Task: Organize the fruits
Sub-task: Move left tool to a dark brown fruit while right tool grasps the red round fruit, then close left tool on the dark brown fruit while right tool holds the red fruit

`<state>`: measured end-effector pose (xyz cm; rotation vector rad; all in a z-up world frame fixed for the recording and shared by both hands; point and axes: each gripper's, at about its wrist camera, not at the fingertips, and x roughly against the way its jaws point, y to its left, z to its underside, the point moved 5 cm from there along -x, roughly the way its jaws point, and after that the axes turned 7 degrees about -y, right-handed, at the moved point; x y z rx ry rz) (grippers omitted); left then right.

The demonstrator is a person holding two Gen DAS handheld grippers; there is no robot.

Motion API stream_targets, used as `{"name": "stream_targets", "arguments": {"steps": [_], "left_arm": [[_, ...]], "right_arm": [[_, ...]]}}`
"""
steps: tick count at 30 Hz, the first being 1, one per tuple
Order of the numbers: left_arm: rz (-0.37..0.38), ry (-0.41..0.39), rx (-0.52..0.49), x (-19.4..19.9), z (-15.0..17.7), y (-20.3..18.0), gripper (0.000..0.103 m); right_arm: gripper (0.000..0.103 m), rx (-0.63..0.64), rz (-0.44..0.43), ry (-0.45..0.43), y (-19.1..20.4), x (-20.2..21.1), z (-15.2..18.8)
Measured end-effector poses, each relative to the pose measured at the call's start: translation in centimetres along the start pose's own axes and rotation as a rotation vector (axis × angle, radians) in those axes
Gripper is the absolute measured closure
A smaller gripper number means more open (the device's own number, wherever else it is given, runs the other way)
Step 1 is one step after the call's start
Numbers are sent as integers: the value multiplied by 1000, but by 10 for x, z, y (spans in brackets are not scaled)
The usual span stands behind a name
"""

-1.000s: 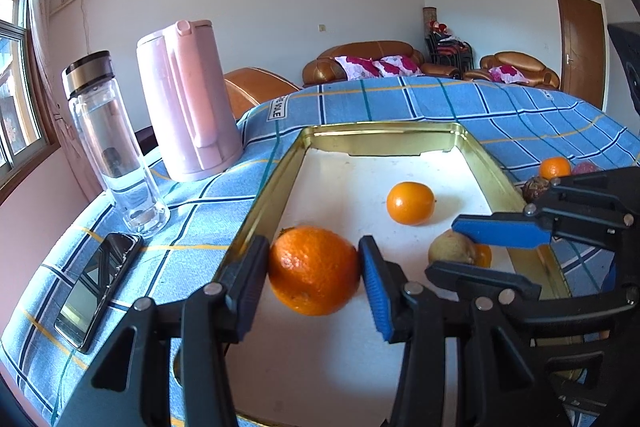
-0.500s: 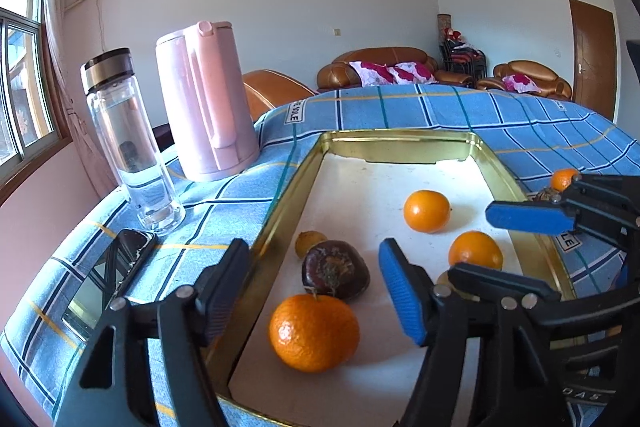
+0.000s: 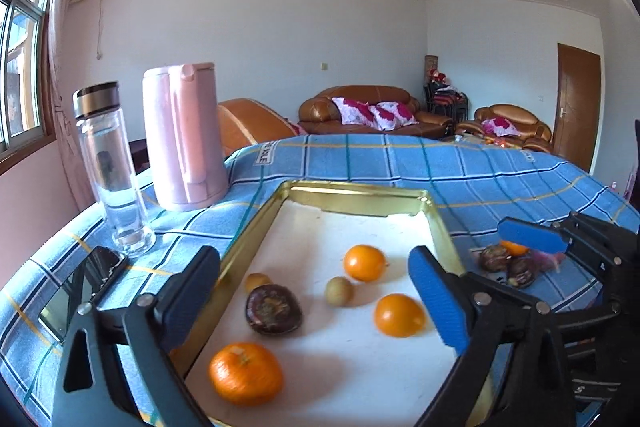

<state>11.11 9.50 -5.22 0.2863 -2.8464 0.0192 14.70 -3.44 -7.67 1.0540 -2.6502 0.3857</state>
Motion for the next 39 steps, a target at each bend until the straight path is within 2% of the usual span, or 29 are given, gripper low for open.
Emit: {"name": "stream_targets", "arguments": {"steps": [3,7,11,12,13,15,19,24,31,32,34,37,38,39], "left_arm": [[87,-24,-26,3,-9,-38,6],[198,6,-55,-3,-11,-88,6],[243,43,-113,-14,-6,-129,6],[244,48,-121,-18,-4,-136,9],[247,59,-127,-22,-3,-143,15],[280,108,-126,-33,3,-156,20],[281,177,-88,-51,14,-166,20],[242,199,-86,-59,20,-159,20],[261,203,-108,-56,21,-162,16],[267,202,-114,-56,21,-164,16],[278,206,-132,-56,21,-168,16],[297,222,-149,-57,23,-174,17],[302,226,-158,-57,24,-176,18],[311,231,-167,-57,25,-179,24]], "right_arm": [[41,-55,69,-7,-39,19,3],[41,-104,194,14,-91,37,16],[41,-204,272,39,-135,49,31],[41,-225,281,46,-142,50,34],[41,-248,284,53,-149,50,37],[41,-291,274,70,-158,49,44],[41,-332,237,107,-162,42,49],[41,-353,199,195,-162,24,59],[41,-414,138,328,-165,3,78],[48,-423,120,337,-165,1,80],[50,-427,125,327,-166,4,80],[50,-410,147,266,-164,15,73],[50,-402,163,245,-164,19,70],[50,-398,175,227,-164,23,68]]}}
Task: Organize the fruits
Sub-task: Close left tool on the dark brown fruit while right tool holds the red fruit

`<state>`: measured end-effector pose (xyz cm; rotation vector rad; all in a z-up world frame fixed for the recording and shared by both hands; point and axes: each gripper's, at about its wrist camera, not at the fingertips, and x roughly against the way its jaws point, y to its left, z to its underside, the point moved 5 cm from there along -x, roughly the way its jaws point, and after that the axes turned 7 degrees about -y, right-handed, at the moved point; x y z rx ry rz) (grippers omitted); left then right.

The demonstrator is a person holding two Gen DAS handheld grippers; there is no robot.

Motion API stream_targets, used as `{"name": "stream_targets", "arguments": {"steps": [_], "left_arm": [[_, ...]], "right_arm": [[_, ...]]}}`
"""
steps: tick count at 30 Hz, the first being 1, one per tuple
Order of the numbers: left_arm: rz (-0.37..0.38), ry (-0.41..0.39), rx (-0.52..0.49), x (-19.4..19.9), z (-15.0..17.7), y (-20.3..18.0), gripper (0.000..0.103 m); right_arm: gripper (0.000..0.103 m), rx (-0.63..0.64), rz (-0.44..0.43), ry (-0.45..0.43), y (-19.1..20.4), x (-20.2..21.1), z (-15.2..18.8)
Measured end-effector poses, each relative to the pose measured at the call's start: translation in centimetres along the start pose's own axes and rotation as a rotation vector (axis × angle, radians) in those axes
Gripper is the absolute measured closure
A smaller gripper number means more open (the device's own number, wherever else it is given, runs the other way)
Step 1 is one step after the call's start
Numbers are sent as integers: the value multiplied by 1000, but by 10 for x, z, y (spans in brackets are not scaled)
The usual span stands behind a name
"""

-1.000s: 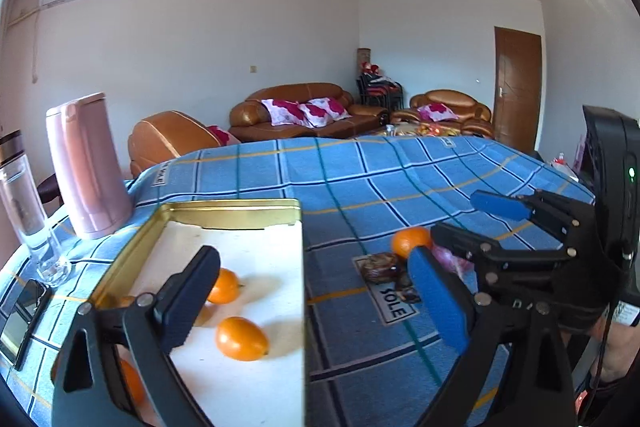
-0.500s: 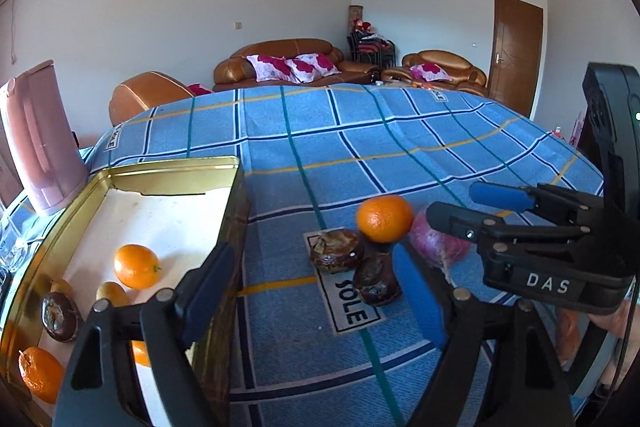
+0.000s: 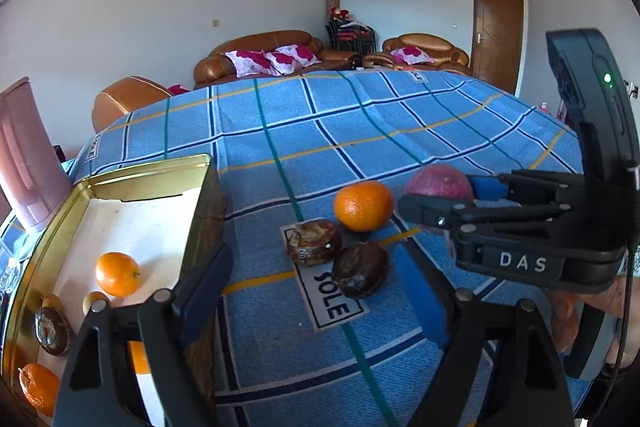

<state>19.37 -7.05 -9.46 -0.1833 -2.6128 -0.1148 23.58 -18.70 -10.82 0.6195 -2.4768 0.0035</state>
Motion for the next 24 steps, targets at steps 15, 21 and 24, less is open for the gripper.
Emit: {"name": "stream_targets", "arguments": {"steps": [15,21,24], "left_arm": [[125,176,6,-43,5,-29,53],[139,199,40,-48,8,-24,70],[148,190,50,-46,7,-22,70]], "right_arm": [[49,-31,44,-26,-11,4,-6],[49,-36,39,-45,-13,8,-7],[49,-25,39,-52,-10,9,-7]]}}
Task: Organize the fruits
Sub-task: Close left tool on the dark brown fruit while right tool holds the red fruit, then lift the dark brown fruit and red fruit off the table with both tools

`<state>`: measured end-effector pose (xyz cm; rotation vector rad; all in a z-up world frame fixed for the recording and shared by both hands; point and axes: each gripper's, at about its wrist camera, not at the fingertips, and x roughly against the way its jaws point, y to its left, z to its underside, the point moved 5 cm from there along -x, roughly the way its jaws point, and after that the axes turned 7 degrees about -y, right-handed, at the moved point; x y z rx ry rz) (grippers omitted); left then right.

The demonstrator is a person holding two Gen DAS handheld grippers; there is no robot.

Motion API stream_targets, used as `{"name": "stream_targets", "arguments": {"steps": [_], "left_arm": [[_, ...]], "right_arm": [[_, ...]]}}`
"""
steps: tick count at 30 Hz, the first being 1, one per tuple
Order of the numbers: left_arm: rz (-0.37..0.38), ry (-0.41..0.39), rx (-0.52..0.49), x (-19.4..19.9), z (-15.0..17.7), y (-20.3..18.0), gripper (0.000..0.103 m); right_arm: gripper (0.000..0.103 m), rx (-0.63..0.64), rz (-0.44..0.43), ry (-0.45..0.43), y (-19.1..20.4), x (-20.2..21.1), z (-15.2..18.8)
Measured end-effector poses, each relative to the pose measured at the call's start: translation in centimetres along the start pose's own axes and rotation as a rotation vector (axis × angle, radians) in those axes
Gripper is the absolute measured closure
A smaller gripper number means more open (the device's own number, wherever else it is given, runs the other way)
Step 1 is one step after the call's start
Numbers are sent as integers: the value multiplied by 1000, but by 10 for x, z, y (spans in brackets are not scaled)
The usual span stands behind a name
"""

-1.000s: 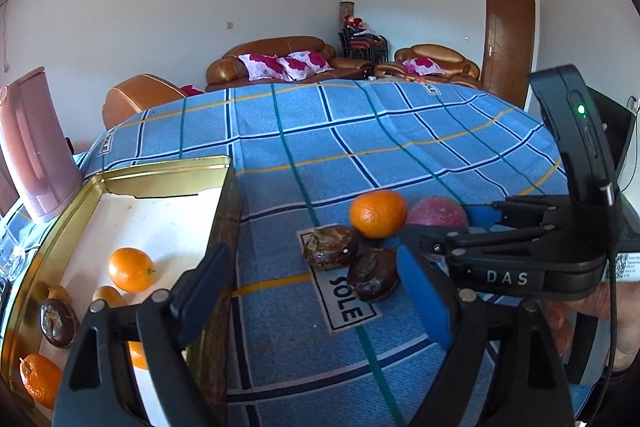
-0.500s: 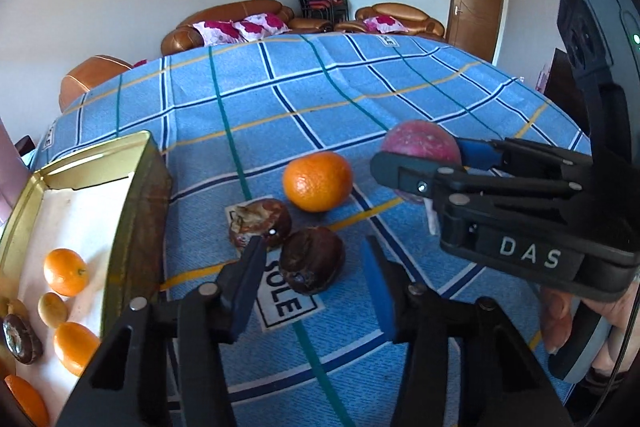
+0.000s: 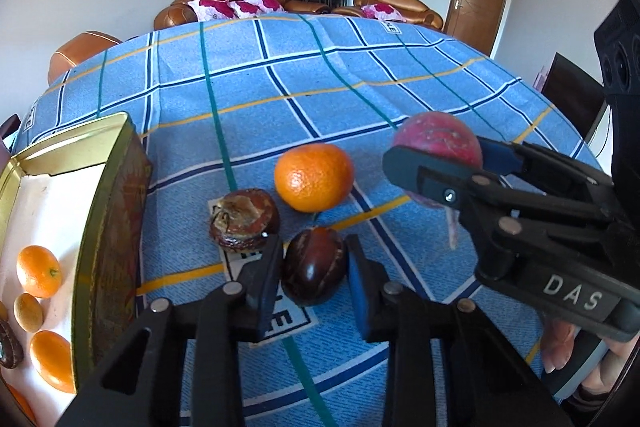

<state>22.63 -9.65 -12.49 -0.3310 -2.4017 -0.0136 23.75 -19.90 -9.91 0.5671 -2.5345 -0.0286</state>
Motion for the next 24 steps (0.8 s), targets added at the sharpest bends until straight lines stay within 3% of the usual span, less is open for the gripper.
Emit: {"name": "stream_targets", "arguments": {"steps": [24], "left_arm": [[-61,-215,27,41,-12,10,70]], "right_arm": [[49,35,-59,-81,12,14,-4]]}}
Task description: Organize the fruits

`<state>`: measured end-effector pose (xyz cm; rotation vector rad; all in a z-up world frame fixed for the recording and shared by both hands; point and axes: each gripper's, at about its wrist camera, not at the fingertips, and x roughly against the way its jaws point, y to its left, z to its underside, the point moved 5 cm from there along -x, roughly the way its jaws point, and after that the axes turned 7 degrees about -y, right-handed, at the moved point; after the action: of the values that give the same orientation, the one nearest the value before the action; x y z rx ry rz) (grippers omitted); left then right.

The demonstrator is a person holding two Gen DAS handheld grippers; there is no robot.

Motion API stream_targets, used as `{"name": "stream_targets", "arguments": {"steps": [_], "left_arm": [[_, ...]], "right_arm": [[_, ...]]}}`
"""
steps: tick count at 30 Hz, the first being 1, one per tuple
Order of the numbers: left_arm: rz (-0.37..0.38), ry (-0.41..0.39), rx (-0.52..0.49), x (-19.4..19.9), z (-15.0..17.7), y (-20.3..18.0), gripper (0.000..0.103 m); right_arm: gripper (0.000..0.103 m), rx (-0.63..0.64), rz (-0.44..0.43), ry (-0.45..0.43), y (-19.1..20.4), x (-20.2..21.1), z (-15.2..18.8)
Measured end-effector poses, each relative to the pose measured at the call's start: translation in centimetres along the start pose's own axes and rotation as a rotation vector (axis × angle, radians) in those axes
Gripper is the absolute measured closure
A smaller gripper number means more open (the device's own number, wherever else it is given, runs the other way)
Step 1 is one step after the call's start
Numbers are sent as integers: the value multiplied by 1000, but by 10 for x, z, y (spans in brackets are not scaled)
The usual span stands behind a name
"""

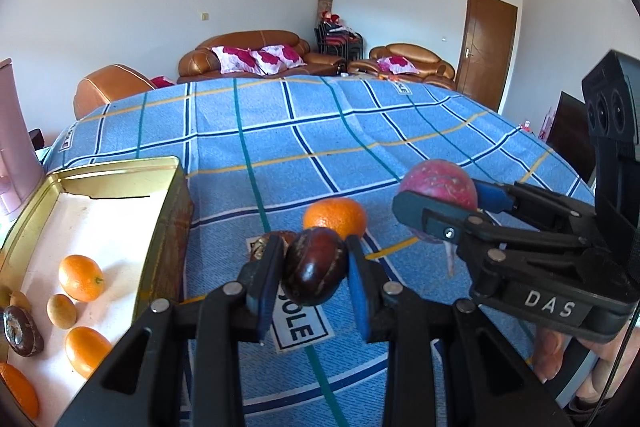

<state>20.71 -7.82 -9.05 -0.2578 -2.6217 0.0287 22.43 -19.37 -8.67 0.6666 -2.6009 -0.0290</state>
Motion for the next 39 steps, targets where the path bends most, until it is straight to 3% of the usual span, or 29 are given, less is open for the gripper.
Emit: {"name": "stream_targets", "arguments": {"steps": [39], "left_arm": [[-83,-202,9,38,-9,6,70]], "right_arm": [[49,116,-52,-146,23,27,-5]]}}
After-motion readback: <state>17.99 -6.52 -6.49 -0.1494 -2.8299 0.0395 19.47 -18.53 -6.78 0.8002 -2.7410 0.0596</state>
